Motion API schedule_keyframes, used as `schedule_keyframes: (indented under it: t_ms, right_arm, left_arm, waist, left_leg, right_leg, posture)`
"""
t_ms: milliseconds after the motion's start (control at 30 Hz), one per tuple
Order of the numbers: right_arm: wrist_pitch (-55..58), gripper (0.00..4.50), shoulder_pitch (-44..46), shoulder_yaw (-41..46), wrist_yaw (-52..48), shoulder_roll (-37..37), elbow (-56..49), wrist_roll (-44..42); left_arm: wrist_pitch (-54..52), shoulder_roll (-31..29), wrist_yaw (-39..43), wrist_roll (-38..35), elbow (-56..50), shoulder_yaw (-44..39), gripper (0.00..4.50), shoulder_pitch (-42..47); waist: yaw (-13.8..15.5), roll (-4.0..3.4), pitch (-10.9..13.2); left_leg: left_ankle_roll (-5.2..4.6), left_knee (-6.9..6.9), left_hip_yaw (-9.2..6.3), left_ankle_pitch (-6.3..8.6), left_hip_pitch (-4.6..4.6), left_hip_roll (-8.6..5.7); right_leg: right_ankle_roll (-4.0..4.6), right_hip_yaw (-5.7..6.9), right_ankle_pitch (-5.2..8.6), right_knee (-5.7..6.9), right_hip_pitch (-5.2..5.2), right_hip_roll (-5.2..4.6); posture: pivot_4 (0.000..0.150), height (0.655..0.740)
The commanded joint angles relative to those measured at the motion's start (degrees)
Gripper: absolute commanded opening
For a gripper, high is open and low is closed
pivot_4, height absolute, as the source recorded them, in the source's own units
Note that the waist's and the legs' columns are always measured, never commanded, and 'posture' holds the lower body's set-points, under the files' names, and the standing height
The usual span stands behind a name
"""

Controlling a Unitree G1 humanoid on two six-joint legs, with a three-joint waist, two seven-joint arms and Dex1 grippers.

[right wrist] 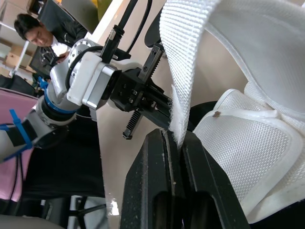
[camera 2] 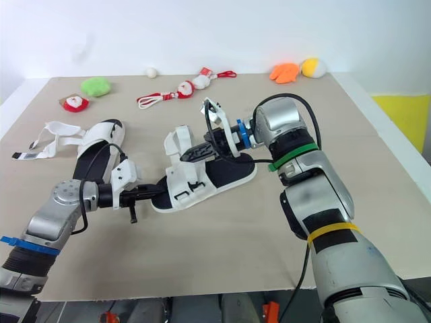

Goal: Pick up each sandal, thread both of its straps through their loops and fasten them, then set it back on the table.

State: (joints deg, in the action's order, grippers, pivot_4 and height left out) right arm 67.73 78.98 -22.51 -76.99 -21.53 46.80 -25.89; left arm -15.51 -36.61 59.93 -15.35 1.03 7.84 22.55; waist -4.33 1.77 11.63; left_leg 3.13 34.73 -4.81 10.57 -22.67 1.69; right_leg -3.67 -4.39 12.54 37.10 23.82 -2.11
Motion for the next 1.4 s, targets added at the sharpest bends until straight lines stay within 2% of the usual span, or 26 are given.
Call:
schedule_keyframes:
  t_ms: [33, 767, 1400]
  right_arm:
    - [0.9, 0.11, 2.2, 1.2, -2.5, -0.5, -0.6, 0.8]
    - [3.3, 0.11, 2.9, 0.8, -7.3, -1.7, -2.2, 2.6]
    - [-5.5, 0.11, -1.9, -6.7, -7.6, -1.5, -6.4, 10.3]
  left_arm:
    - [-2.1, 0.2, 0.0, 2.0, 1.9, 2.3, 0.0, -1.5]
    - [-1.7, 0.5, 0.1, 2.3, 2.4, 2.6, 0.0, -0.9]
    - [-2.1, 0.5, -0.5, 2.2, 1.6, 2.8, 0.0, -1.4]
  waist:
    - [0.0, 0.0, 0.0]
    - [0.0, -0.01, 0.0]
    - [0.0, -0.1, -0.1]
  left_leg:
    - [0.0, 0.0, 0.0, 0.0, -0.01, 0.0]
    - [0.0, 0.04, 0.0, 0.0, -0.01, 0.0]
    - [0.0, 0.08, -0.01, 0.0, 0.0, -0.01]
  right_leg:
    - [0.0, 0.0, 0.0, 0.0, 0.0, 0.0]
    - [-0.04, 0.0, -0.02, 0.04, 0.01, 0.0]
    - [-0.05, 0.0, -0.03, 0.05, -0.02, -0.01]
  posture:
    - [0.15, 0.74]
    - [0.15, 0.74]
    - [0.15, 0.74]
